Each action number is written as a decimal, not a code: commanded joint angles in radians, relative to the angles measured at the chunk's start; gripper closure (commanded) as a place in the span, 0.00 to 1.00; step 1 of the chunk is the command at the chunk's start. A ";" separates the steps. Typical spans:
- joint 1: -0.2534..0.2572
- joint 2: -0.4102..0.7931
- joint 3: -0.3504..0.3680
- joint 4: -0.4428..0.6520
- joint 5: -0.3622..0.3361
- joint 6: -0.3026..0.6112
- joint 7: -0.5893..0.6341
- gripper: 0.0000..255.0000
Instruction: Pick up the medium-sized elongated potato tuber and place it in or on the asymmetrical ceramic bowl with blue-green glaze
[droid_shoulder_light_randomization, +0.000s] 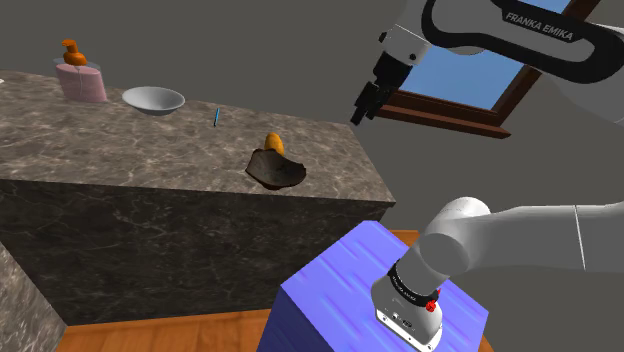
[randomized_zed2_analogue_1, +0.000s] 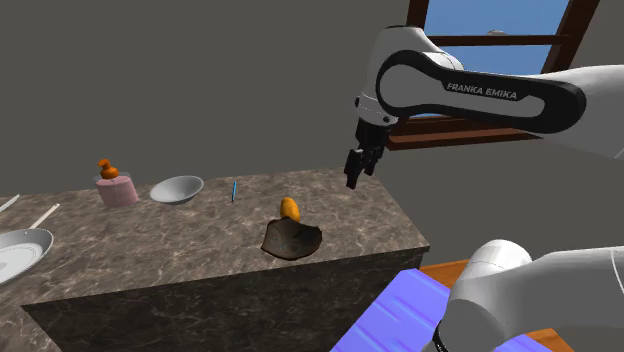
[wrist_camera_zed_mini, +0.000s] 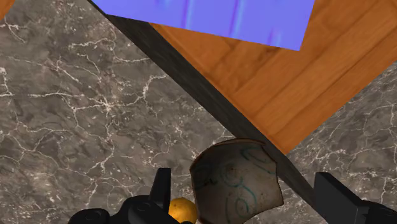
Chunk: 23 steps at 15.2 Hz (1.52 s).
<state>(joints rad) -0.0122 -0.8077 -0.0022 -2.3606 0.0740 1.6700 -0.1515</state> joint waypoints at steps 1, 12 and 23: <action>0.000 0.000 0.000 0.000 0.000 0.000 0.000 0.00; -0.039 0.384 0.059 0.078 0.019 0.292 0.156 0.00; -0.069 0.806 0.076 0.310 -0.008 0.465 0.314 0.00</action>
<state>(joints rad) -0.0784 -0.0481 0.0751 -2.0843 0.0695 2.1229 0.1497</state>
